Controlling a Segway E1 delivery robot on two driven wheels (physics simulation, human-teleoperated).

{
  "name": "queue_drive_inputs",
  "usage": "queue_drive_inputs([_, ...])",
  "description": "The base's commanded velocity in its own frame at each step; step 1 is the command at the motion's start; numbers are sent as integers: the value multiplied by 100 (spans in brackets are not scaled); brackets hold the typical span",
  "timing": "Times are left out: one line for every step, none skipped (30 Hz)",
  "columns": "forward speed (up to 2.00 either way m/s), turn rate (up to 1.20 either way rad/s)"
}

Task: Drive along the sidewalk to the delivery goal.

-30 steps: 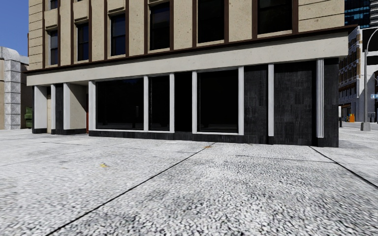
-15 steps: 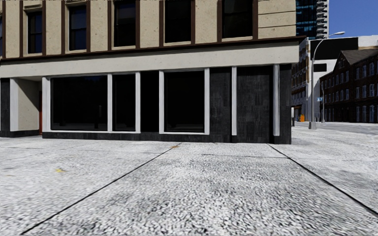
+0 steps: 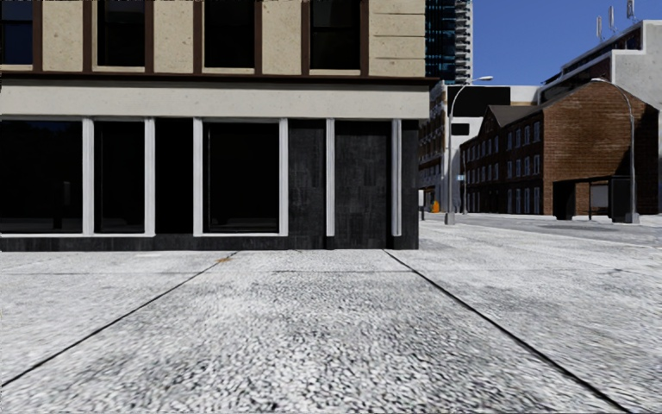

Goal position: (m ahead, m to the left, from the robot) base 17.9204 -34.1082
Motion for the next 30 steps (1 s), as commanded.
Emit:
queue_drive_inputs([0,-60])
queue_drive_inputs([0,-60])
queue_drive_inputs([0,-60])
queue_drive_inputs([0,-60])
queue_drive_inputs([0,-60])
queue_drive_inputs([0,-60])
queue_drive_inputs([0,-60])
queue_drive_inputs([0,-60])
queue_drive_inputs([0,-60])
queue_drive_inputs([0,-60])
queue_drive_inputs([0,-60])
queue_drive_inputs([0,-60])
queue_drive_inputs([0,-60])
queue_drive_inputs([0,-60])
queue_drive_inputs([0,-60])
queue_drive_inputs([0,-60])
queue_drive_inputs([0,-60])
queue_drive_inputs([0,-60])
queue_drive_inputs([0,-60])
queue_drive_inputs([0,-60])
queue_drive_inputs([0,-60])
queue_drive_inputs([0,-60])
queue_drive_inputs([0,-60])
queue_drive_inputs([0,-60])
queue_drive_inputs([0,-60])
queue_drive_inputs([0,-60])
queue_drive_inputs([0,-60])
queue_drive_inputs([0,-60])
queue_drive_inputs([0,-61])
queue_drive_inputs([0,-61])
